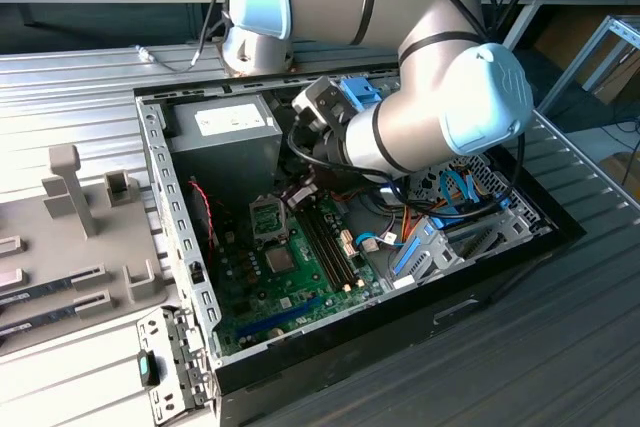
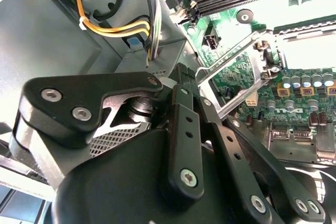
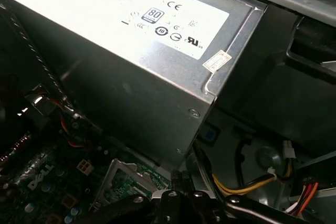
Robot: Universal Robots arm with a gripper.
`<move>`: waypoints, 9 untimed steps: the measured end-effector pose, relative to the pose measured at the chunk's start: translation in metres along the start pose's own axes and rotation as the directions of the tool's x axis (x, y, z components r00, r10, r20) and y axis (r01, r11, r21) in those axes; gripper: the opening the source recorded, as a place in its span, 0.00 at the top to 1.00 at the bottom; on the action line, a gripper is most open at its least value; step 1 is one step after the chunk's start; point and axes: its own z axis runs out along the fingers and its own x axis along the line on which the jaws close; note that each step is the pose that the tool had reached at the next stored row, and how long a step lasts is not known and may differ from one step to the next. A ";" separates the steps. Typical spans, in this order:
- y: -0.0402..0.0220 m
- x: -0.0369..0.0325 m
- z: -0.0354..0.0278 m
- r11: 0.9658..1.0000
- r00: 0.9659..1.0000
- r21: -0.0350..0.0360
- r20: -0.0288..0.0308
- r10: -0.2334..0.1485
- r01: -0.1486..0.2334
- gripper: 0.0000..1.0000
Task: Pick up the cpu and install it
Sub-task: 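Close the cpu cover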
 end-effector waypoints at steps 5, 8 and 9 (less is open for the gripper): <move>-0.0010 0.0010 -0.0022 1.000 1.000 -0.007 0.004 -0.002 0.002 0.89; -0.0062 0.0049 -0.0055 1.000 1.000 -0.012 0.007 -0.004 0.004 0.89; -0.0080 0.0063 -0.0069 1.000 1.000 -0.012 0.006 -0.004 0.004 0.89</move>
